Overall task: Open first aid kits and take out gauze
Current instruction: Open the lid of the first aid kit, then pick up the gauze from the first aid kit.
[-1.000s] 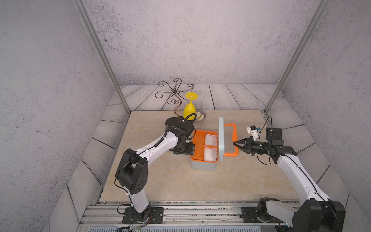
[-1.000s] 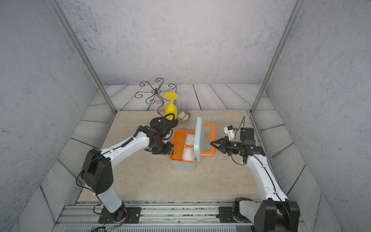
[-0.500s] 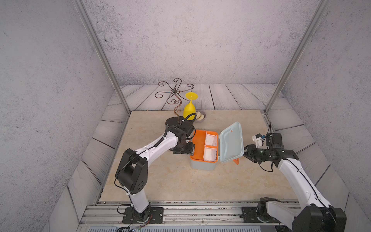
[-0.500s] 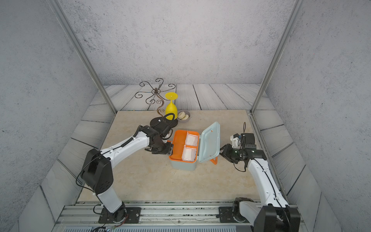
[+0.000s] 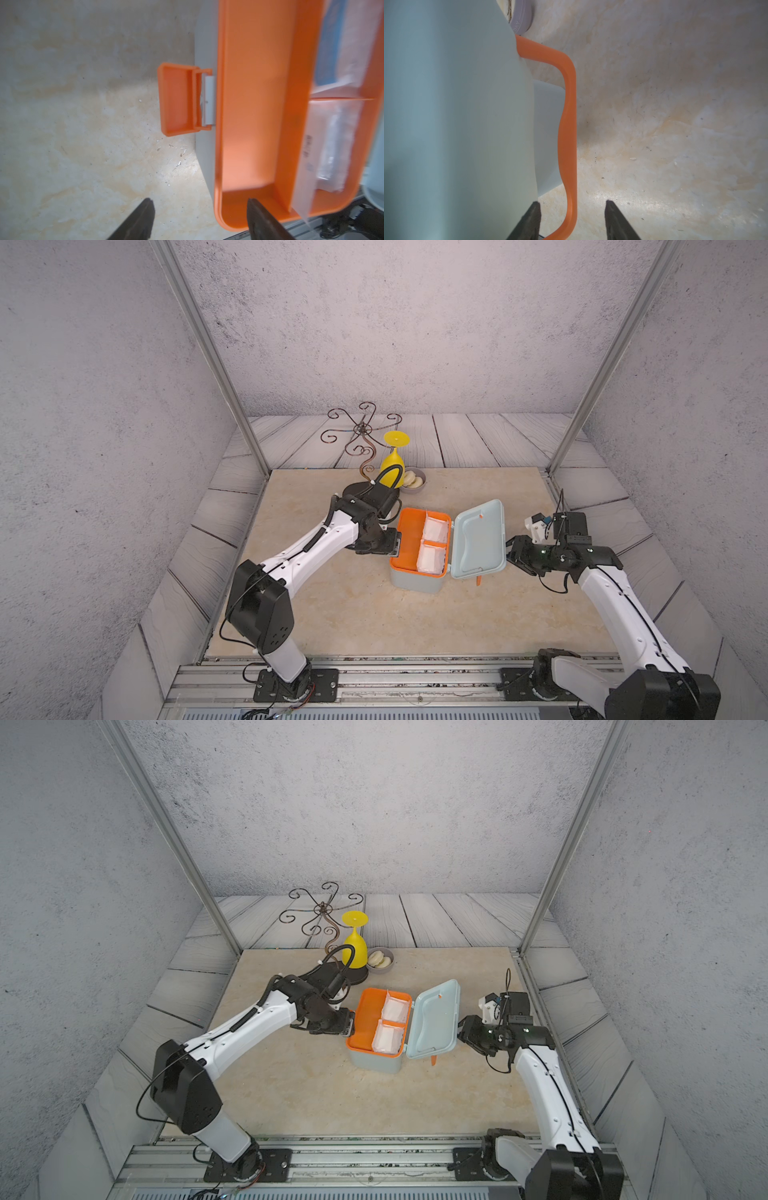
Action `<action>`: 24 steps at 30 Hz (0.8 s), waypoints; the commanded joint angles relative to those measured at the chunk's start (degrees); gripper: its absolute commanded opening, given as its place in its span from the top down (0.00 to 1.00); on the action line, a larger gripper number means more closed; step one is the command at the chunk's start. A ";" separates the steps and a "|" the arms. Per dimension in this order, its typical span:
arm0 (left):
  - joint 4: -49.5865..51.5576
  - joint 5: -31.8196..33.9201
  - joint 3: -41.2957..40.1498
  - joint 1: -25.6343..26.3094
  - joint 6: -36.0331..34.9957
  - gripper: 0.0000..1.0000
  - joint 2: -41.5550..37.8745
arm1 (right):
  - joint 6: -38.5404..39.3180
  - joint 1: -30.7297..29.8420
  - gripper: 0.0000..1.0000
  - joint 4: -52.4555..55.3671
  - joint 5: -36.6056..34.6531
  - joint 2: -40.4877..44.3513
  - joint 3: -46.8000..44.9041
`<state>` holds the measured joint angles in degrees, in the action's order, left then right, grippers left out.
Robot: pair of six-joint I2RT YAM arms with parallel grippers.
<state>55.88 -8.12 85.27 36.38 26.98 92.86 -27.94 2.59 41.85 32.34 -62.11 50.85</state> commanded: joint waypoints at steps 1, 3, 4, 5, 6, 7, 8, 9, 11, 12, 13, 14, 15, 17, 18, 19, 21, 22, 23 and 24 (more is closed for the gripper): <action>3.34 -1.89 4.13 -0.13 0.00 0.30 -2.76 | 0.62 0.16 0.48 2.27 -3.65 1.43 0.35; 4.08 -2.80 6.31 0.45 -0.26 0.33 -2.65 | 0.35 0.22 0.48 2.45 -4.07 1.94 0.55; 4.60 -3.04 7.75 1.10 -0.59 0.33 -2.21 | 0.28 0.22 0.48 2.69 -4.49 2.14 0.80; 5.15 -2.89 9.38 2.03 -0.98 0.34 -1.51 | 0.26 0.18 0.47 3.00 -5.00 2.36 1.09; 6.45 -2.63 11.59 3.08 -1.58 0.34 -0.29 | 0.18 0.22 0.45 3.36 -5.63 2.66 1.31; 8.10 -2.32 13.87 4.39 -2.20 0.34 1.23 | 0.18 0.22 0.42 3.50 -6.11 3.01 1.52; 9.31 -1.90 15.83 5.50 -2.72 0.34 2.56 | 0.17 0.22 0.40 3.58 -6.37 3.26 1.66; 10.37 -1.27 17.40 6.77 -3.11 0.34 3.95 | 0.17 0.22 0.37 3.68 -6.41 3.39 1.78; 11.77 0.11 19.43 8.52 -3.67 0.35 6.75 | 0.18 0.32 0.34 3.84 -6.24 3.40 1.88; 12.82 0.83 20.50 9.23 -4.01 0.36 8.50 | 0.17 0.31 0.33 3.86 -6.38 3.40 1.97; 13.89 1.72 21.69 9.93 -4.46 0.37 10.26 | 0.17 0.32 0.31 3.86 -6.41 3.40 1.88; 14.75 2.83 22.68 10.54 -4.64 0.38 11.67 | 0.21 0.35 0.29 3.93 -6.45 3.48 1.84; 15.56 3.80 23.81 11.19 -4.94 0.40 13.20 | 0.18 0.33 0.28 3.95 -6.41 3.57 1.80; 16.83 4.16 25.85 11.90 -5.26 0.43 15.85 | 0.34 0.40 0.24 4.08 -6.31 3.74 1.88; 17.11 4.35 26.61 12.20 -5.43 0.45 17.00 | 0.35 0.40 0.23 4.20 -6.39 3.79 1.97; 17.03 4.59 26.99 12.52 -5.45 0.47 17.94 | 0.43 0.50 0.21 4.28 -6.41 3.92 2.14; 16.89 4.95 27.35 12.83 -5.45 0.51 19.36 | 0.61 0.55 0.18 4.47 -6.41 3.92 2.47; 16.81 5.09 27.49 12.84 -5.49 0.52 19.88 | 0.76 0.57 0.17 4.60 -6.41 3.84 2.66; 16.68 5.29 27.49 12.84 -5.52 0.52 20.27 | 0.86 0.57 0.17 4.65 -6.33 3.84 2.77; 16.50 5.48 27.40 12.84 -5.45 0.54 20.58 | 0.95 0.64 0.16 4.73 -6.24 3.84 2.94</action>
<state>70.06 -4.62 111.13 48.99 22.50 113.47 -27.77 2.98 45.58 26.37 -59.53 52.23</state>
